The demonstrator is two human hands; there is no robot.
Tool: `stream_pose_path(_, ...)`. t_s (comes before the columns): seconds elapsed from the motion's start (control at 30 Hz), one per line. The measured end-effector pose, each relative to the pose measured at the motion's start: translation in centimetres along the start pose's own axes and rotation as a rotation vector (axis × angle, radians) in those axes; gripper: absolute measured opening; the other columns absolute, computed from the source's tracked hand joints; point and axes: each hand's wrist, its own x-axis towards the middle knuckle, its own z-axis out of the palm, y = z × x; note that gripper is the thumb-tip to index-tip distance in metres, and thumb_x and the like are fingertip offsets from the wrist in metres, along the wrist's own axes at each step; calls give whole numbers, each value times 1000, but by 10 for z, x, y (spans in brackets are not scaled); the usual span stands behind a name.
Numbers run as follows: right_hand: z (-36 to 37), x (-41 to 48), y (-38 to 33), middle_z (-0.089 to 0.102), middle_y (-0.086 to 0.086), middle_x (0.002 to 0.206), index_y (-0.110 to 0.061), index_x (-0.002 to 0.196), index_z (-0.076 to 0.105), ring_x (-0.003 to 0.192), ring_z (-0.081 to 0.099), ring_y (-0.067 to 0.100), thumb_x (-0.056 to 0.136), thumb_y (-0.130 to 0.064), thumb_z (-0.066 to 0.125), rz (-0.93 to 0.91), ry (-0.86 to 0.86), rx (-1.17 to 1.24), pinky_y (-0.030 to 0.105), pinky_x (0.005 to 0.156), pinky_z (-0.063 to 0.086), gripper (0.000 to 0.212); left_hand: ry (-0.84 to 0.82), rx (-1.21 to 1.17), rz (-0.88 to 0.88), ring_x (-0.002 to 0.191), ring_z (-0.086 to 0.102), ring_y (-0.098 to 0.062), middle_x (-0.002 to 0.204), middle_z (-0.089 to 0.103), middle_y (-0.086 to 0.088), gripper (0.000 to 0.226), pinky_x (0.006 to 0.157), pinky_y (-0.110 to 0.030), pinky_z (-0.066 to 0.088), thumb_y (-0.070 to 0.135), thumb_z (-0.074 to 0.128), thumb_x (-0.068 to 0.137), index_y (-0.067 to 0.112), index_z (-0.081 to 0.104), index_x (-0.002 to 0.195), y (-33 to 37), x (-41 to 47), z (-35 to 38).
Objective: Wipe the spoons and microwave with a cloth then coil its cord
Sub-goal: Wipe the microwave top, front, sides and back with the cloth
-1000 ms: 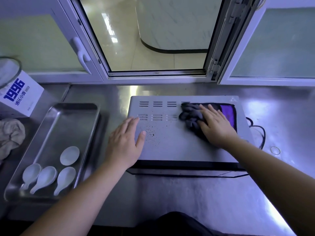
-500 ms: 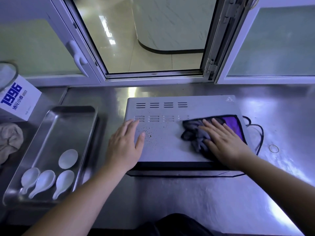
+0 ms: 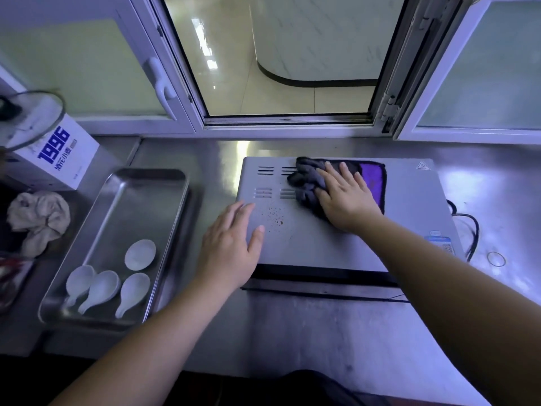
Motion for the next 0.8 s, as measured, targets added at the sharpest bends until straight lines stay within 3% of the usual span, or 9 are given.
stream_pose_path(0.2,29,-94,-17,12,-11,170,-33,161,25,158,2,17,99,-57,16,-198,-4,-105,40,127,3,67,31,-34,1,143,43,-22,156,45,1,56,114,-44,39,47,37,102,20,46,150,-4,5,-4)
stream_pose_path(0.4,36,-140,-20,-7,-18,169,-38,163,9,155,-19,9,104,-56,11,-256,-73,-147,37,126,-6,61,20,-38,25,145,42,-21,158,43,-1,56,116,-45,38,48,33,103,20,44,151,-11,8,-4)
stream_pose_path(0.6,32,-89,-35,2,-16,170,-37,162,15,158,-5,13,97,-55,6,-167,-12,-115,36,126,-3,68,37,-45,31,142,45,-23,155,46,-1,58,112,-43,40,48,32,102,18,47,149,-23,8,-4)
stream_pose_path(0.8,21,9,-46,6,-13,171,-34,162,17,158,-1,16,105,-46,23,2,59,-68,41,127,1,59,23,-26,14,144,43,-22,156,46,-2,60,114,-44,39,50,33,102,19,47,151,-33,5,-5)
